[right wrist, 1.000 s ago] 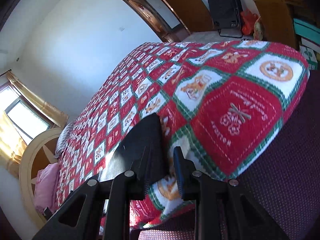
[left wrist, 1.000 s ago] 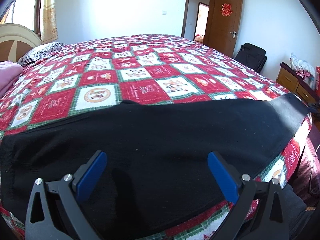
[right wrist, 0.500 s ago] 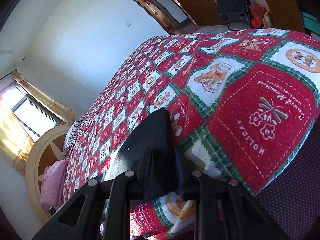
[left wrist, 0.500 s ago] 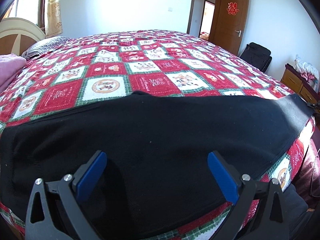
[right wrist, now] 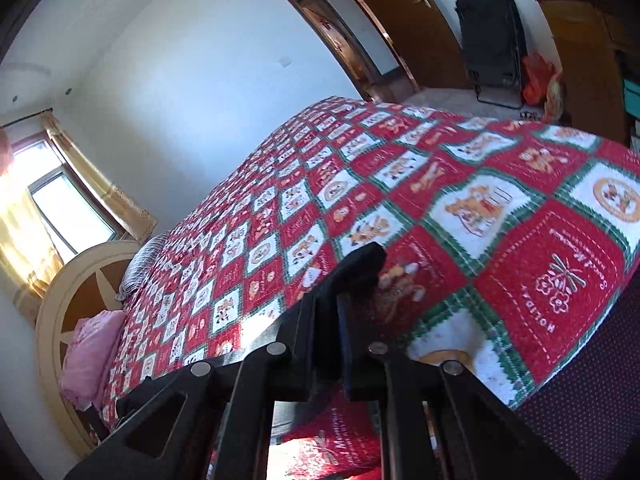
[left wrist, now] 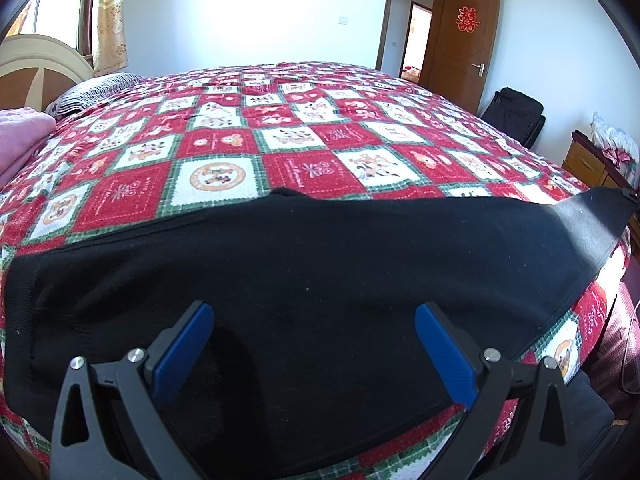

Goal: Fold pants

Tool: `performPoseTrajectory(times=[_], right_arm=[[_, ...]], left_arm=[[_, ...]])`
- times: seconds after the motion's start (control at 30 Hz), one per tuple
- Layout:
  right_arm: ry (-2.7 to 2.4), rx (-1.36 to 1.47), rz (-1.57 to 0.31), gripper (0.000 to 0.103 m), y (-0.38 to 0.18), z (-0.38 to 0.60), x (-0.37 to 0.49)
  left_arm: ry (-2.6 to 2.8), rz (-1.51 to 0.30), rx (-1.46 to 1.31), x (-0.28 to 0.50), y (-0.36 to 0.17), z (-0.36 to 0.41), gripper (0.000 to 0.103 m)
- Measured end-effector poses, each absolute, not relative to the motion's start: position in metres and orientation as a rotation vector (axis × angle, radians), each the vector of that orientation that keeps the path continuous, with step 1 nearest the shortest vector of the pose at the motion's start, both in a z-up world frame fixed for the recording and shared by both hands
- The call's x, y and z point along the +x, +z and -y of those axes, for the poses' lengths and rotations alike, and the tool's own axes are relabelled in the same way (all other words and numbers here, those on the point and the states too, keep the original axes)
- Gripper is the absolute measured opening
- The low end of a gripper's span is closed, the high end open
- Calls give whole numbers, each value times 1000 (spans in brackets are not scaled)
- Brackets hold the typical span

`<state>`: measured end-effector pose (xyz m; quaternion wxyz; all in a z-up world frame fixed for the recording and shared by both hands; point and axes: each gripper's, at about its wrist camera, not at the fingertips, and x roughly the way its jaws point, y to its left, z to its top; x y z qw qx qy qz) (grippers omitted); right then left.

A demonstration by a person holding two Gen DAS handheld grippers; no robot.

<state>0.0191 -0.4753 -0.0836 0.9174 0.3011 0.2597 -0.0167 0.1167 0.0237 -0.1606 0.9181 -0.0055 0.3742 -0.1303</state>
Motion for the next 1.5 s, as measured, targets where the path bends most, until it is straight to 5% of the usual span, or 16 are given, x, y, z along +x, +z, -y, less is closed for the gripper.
performPoseTrajectory(times=[0.63, 1.2, 1.5], right_arm=[[168, 418, -526, 9, -38, 362, 45], [369, 354, -628, 9, -60, 254, 100], [466, 318, -710, 9, -85, 191, 124]], left_arm=[[-270, -754, -32, 119, -152, -28, 103], [-317, -842, 2, 123, -164, -29, 103], [-375, -903, 262, 104, -179, -9, 103]])
